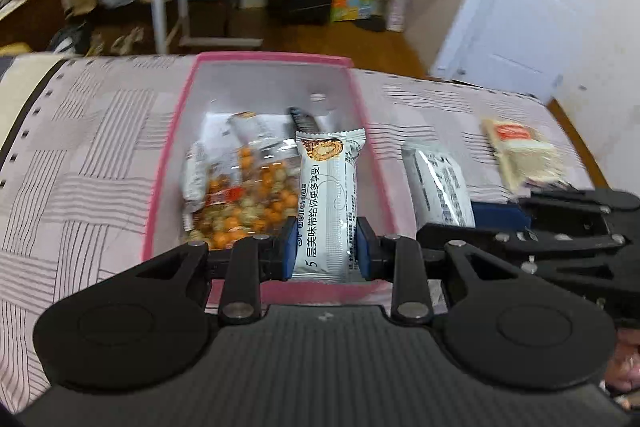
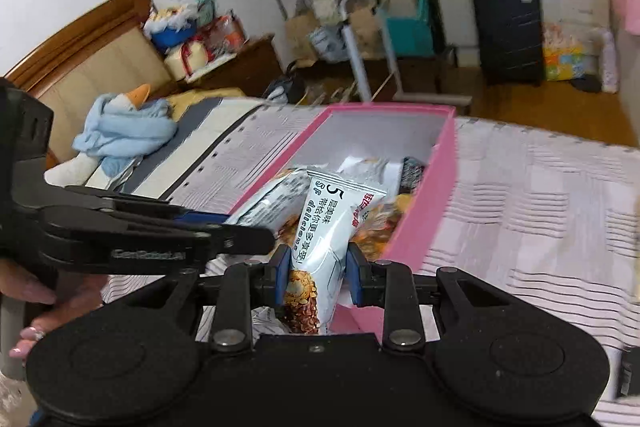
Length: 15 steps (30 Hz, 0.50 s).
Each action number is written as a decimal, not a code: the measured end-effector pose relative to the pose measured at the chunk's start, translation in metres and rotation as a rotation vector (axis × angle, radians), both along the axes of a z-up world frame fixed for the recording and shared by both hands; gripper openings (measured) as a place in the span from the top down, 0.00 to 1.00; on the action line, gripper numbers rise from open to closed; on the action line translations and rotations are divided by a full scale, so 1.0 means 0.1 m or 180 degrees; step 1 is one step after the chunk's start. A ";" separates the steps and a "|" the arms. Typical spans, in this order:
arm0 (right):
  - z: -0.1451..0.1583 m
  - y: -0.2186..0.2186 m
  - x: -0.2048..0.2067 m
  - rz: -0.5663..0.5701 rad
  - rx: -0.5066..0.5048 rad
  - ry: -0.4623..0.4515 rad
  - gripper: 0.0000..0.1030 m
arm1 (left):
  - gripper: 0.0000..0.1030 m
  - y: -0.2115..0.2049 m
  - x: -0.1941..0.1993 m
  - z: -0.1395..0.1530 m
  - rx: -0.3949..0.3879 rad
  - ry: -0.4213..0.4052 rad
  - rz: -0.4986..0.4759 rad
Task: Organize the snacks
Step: 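Open both tools to drop the bars into the pink box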
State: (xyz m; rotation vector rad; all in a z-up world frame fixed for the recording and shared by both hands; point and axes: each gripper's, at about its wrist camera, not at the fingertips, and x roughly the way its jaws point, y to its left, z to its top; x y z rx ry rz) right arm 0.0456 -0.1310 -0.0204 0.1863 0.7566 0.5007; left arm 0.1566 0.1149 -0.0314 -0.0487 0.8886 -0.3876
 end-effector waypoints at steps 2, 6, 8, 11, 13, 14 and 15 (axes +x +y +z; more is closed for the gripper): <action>-0.08 0.12 0.15 -0.0021 -0.0039 0.0071 0.68 | 0.73 0.05 0.14 -0.11 0.0074 0.0001 0.0129; -0.17 0.34 0.38 0.0042 -0.0248 0.0086 0.68 | 0.73 0.19 0.38 -0.29 0.0001 0.0148 0.0287; -0.22 0.43 0.47 0.0053 -0.0338 0.0061 0.68 | 0.73 0.24 0.46 -0.37 -0.0045 0.0230 0.0304; -0.31 0.53 0.55 0.0074 -0.0451 0.0054 0.67 | 0.73 0.26 0.53 -0.50 0.0029 0.0349 0.0397; -0.37 0.54 0.60 0.0050 -0.0428 0.0081 0.66 | 0.72 0.31 0.59 -0.57 -0.0016 0.0450 0.0460; -0.39 0.52 0.61 0.0025 -0.0396 0.0091 0.65 | 0.72 0.32 0.60 -0.59 -0.0047 0.0490 0.0475; -0.41 0.53 0.64 0.0001 -0.0380 0.0098 0.65 | 0.72 0.33 0.62 -0.61 -0.0072 0.0531 0.0483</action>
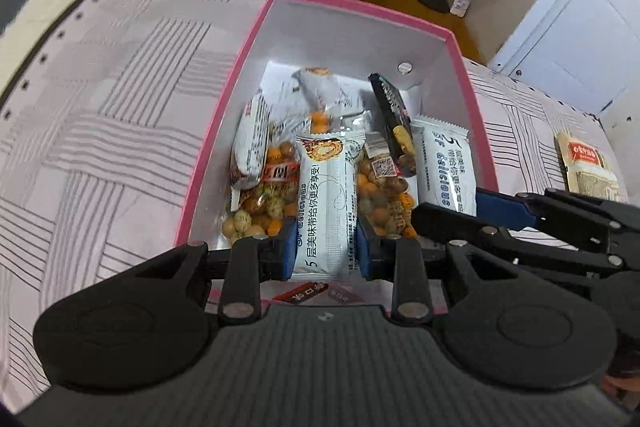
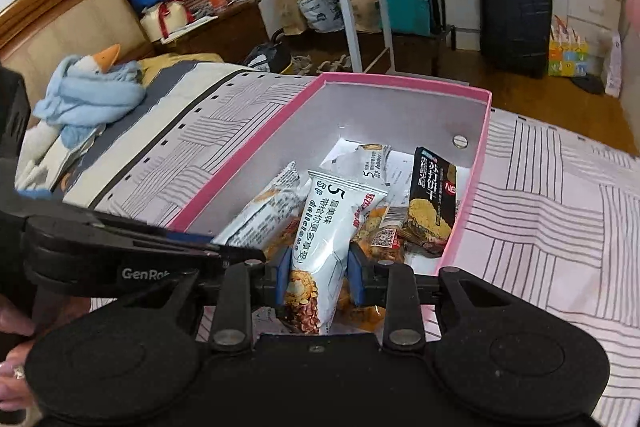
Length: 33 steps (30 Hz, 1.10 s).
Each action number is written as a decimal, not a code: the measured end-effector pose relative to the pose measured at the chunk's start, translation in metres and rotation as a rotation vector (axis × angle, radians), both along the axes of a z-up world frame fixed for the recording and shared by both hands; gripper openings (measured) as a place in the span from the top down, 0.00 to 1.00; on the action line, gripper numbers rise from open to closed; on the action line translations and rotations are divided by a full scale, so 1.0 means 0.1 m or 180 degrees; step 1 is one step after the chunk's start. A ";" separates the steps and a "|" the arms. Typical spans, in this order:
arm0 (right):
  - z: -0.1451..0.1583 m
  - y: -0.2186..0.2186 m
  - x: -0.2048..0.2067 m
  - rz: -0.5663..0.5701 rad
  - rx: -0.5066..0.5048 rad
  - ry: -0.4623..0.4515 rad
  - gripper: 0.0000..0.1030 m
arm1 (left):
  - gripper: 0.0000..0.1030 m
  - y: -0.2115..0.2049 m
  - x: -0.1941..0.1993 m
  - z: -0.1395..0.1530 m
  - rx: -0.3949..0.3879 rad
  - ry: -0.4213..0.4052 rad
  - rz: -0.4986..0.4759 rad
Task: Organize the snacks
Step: 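Open both tools to drop the bars into the pink box, then reach the left tool to a black bar and close on it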
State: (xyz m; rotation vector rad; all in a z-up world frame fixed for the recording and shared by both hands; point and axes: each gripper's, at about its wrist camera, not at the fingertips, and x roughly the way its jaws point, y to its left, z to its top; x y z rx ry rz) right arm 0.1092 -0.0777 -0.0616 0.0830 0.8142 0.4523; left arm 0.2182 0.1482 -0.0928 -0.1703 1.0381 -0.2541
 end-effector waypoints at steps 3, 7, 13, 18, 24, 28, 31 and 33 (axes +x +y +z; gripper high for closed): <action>-0.04 -0.01 0.01 -0.0075 0.0007 -0.0037 0.63 | 0.72 -0.03 -0.04 -0.02 0.0099 -0.0037 0.0016; -0.01 -0.10 -0.03 -0.0219 0.0164 -0.0024 0.54 | 0.69 -0.11 -0.18 0.04 0.0223 -0.0198 -0.0015; 0.26 -0.45 -0.34 -0.0596 0.0513 0.0019 0.54 | 0.64 -0.15 -0.33 0.22 0.0019 -0.0240 0.0001; 0.47 -0.90 -0.75 -0.0828 0.0719 -0.0063 0.54 | 0.64 -0.34 -0.52 0.46 -0.0072 -0.0450 -0.0151; 0.54 -1.40 -1.13 -0.0982 0.0485 -0.0223 0.53 | 0.64 -0.79 -0.70 0.66 -0.0034 -0.0621 -0.0553; 0.50 -1.82 -1.24 -0.1169 0.0410 -0.0283 0.51 | 0.64 -1.20 -0.68 0.70 0.0101 -0.0696 -0.0859; 0.38 -2.13 -1.35 -0.1351 0.0419 -0.0256 0.50 | 0.64 -1.52 -0.65 0.64 0.0035 -0.0630 -0.1116; 0.23 -2.31 -1.43 -0.1522 0.0393 -0.0258 0.49 | 0.64 -1.72 -0.63 0.55 0.0015 -0.0580 -0.1244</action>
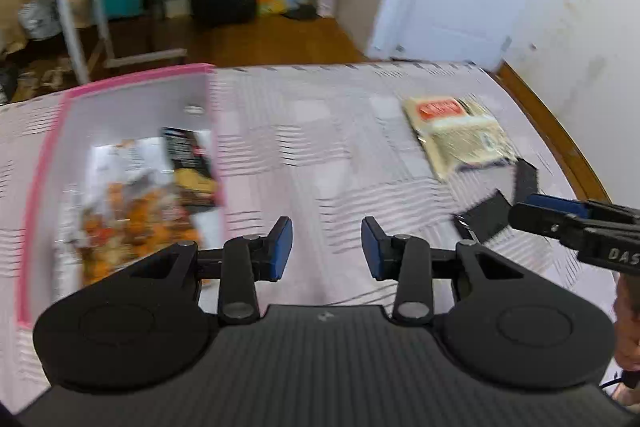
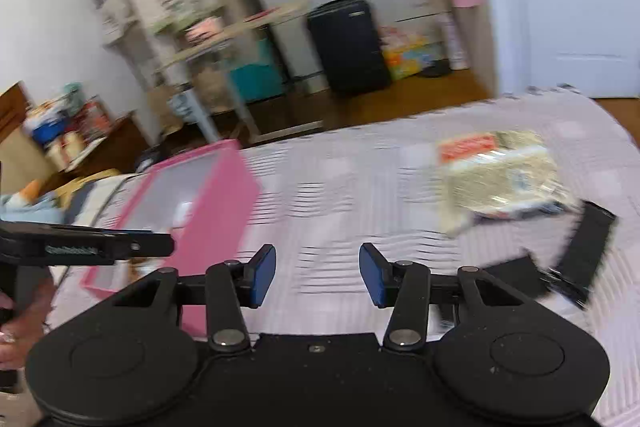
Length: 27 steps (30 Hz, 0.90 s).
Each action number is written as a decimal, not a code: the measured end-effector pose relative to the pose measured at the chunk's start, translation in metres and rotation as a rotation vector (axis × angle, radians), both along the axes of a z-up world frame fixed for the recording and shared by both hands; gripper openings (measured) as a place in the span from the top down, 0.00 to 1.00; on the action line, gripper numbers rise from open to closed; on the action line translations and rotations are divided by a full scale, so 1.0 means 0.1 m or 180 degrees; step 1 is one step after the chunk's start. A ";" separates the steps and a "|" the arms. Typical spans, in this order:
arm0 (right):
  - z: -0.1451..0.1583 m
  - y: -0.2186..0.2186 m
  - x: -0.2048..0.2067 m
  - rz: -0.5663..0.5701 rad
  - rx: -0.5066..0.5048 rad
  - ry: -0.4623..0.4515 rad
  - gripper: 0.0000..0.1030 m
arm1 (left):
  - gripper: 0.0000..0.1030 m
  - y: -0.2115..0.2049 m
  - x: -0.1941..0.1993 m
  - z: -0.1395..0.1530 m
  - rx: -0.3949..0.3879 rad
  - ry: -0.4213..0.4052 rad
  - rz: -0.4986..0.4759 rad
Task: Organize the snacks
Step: 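Reach the left tool to a black bar and close on it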
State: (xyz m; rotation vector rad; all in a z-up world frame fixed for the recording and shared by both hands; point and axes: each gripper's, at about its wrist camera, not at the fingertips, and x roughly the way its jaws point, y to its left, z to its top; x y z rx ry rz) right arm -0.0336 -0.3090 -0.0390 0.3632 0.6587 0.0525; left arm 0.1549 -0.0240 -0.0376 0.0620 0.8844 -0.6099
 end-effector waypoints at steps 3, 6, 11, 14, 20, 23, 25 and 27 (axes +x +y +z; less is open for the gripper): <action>-0.31 -0.23 -0.08 -0.0200 0.0110 0.0109 0.49 | 0.66 -0.34 0.08 -0.19 -0.0061 0.0140 -0.0177; -0.59 -0.41 -0.10 -0.0359 0.0057 0.0122 0.49 | 0.66 -0.65 0.15 -0.40 -0.0088 0.0227 -0.0307; -0.96 -0.71 -0.08 -0.0396 0.0148 0.0285 0.49 | 0.66 -1.13 0.13 -0.73 -0.0010 0.0198 -0.0517; -1.15 -0.81 -0.07 -0.0361 0.0176 0.0383 0.47 | 0.66 -1.37 0.17 -0.90 -0.0062 0.0199 -0.0518; -1.28 -0.78 0.05 -0.0289 0.0001 0.0351 0.26 | 0.66 -1.81 0.38 -1.12 -0.0396 0.0374 -0.0460; -1.32 -0.77 0.11 -0.0200 -0.0083 0.0340 0.21 | 0.66 -2.04 0.45 -1.20 -0.0430 0.0470 -0.0601; -1.34 -0.77 0.14 -0.0128 -0.0142 0.0313 0.18 | 0.66 -2.19 0.46 -1.25 -0.0345 0.0556 -0.0750; -1.33 -0.76 0.16 -0.0088 -0.0218 0.0336 0.18 | 0.66 -2.33 0.47 -1.30 -0.0167 0.0649 -0.0846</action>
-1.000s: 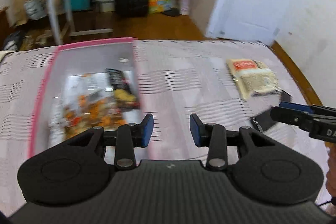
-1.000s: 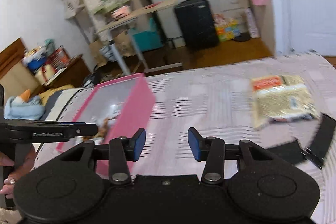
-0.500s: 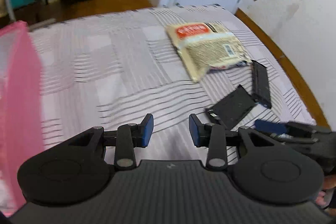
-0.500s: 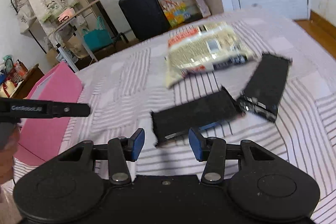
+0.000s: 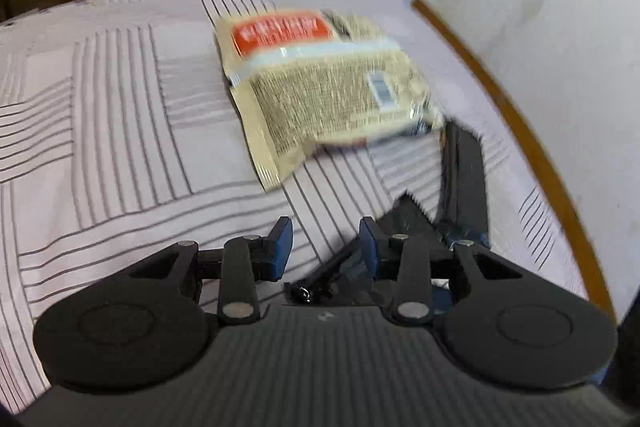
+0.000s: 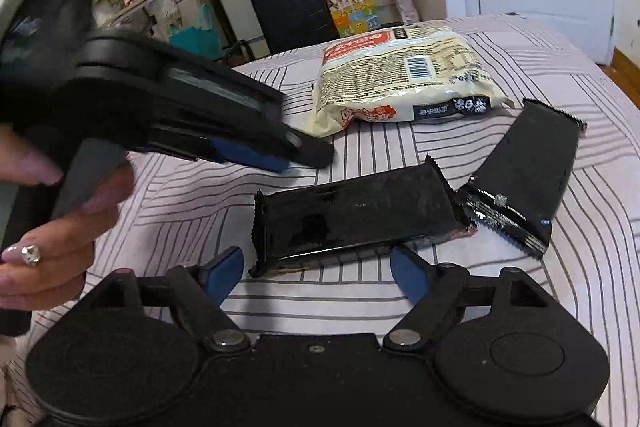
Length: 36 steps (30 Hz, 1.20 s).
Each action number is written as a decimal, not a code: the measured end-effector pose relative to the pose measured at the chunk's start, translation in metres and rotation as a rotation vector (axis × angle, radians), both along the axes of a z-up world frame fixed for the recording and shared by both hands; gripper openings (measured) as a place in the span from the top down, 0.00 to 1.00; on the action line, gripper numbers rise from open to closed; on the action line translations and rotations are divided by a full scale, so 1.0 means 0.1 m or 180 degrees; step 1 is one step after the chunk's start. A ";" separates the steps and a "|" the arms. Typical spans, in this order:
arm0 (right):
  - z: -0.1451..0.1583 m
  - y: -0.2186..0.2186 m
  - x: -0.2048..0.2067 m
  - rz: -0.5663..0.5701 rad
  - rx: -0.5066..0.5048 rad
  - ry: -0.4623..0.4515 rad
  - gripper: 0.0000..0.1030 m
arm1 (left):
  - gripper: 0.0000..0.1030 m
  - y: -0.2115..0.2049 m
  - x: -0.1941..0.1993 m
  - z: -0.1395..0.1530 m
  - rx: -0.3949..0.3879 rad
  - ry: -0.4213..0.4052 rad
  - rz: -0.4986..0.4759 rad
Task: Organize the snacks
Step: 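Reach the left tool to a black bar and close on it, then lift the black bar with the left tool toward the pink box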
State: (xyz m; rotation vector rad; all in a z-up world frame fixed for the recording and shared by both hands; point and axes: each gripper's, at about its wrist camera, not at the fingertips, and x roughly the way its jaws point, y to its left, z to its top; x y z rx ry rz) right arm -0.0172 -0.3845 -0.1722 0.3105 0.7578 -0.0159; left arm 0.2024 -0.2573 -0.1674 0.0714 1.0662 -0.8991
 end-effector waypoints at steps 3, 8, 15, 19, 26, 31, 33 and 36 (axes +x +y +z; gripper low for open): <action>0.02 0.06 0.00 0.0030 -0.0062 0.0036 0.15 | 0.66 -0.09 0.03 -0.06 0.0071 0.0222 -0.0170; 0.01 0.13 0.00 0.0015 -0.0122 0.0063 0.08 | 0.66 0.02 0.12 -0.17 -0.0095 0.1149 -0.0153; 0.04 0.27 0.04 -0.0016 -0.0426 0.0096 0.08 | 0.66 0.10 0.04 -0.28 -0.0116 0.1691 -0.0161; -0.04 0.30 0.02 -0.0083 -0.0523 0.0053 0.12 | 0.66 0.10 -0.10 -0.23 -0.0095 0.1346 -0.0163; 0.00 0.31 -0.15 -0.0596 -0.0424 0.0042 0.41 | 0.64 0.04 -0.38 -0.16 -0.0030 0.0541 -0.0115; 0.02 0.31 -0.18 -0.0893 -0.0271 0.0047 0.45 | 0.63 0.05 -0.46 -0.15 -0.0084 0.0534 -0.0015; 0.02 0.37 -0.21 -0.0887 -0.0316 0.0086 0.45 | 0.63 0.10 -0.45 -0.14 -0.0079 0.0586 0.0032; 0.09 0.42 -0.22 -0.0851 -0.0363 0.0127 0.45 | 0.63 0.17 -0.49 -0.10 -0.0074 0.0640 0.0063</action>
